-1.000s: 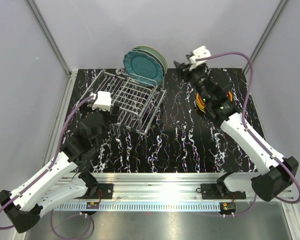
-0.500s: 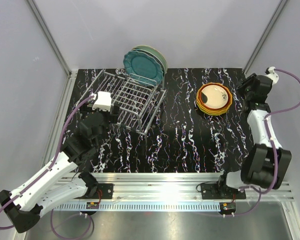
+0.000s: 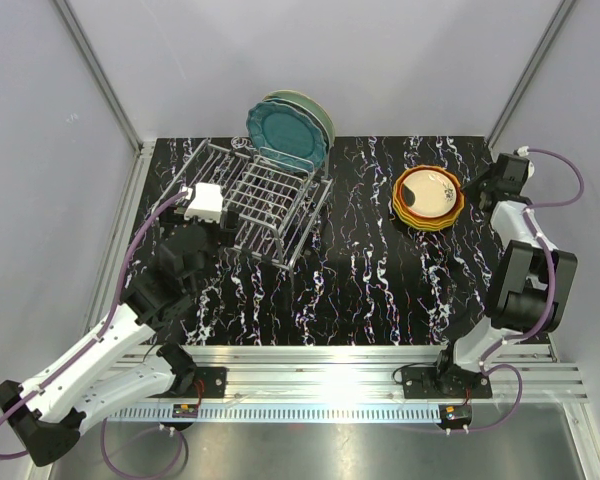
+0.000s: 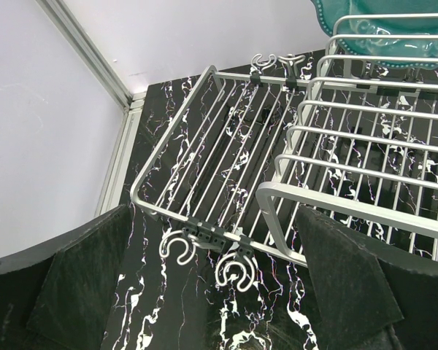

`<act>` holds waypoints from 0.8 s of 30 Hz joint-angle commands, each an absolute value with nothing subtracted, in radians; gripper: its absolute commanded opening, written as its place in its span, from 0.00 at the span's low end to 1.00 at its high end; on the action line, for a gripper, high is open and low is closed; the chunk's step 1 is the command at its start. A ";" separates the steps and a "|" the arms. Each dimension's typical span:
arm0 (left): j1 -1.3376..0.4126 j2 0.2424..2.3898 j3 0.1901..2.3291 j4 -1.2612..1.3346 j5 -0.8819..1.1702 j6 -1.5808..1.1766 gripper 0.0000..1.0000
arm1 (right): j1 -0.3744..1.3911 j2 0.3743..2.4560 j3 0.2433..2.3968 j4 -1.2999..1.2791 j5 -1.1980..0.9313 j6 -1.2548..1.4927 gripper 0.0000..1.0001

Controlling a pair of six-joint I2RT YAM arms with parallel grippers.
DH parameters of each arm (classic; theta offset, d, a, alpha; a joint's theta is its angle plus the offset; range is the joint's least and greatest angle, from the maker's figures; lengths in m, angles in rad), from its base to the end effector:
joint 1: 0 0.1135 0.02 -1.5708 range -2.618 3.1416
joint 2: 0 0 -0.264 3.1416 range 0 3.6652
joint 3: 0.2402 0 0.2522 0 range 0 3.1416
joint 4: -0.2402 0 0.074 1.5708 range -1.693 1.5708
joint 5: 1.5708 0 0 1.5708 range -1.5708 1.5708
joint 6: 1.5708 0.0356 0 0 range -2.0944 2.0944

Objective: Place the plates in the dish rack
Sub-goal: Grab a plate with the right arm

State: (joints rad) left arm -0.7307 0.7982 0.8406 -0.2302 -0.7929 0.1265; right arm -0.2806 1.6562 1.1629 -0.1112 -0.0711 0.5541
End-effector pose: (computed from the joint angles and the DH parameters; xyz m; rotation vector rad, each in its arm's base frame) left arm 0.1474 -0.0980 0.3544 0.1621 1.7006 0.2475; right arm 0.3628 -0.1019 0.2511 0.8475 2.0118 0.2330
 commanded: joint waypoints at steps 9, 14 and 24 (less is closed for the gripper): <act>-0.726 0.779 0.848 -0.189 -0.773 0.115 0.99 | -0.282 1.750 1.215 -0.114 -0.115 0.538 0.34; -0.726 0.787 0.848 -0.190 -0.773 0.117 0.99 | -0.282 1.787 1.203 -0.078 -0.156 0.549 0.33; -0.726 0.784 0.848 -0.190 -0.776 0.117 0.99 | -0.282 1.813 1.215 -0.110 -0.126 0.532 0.33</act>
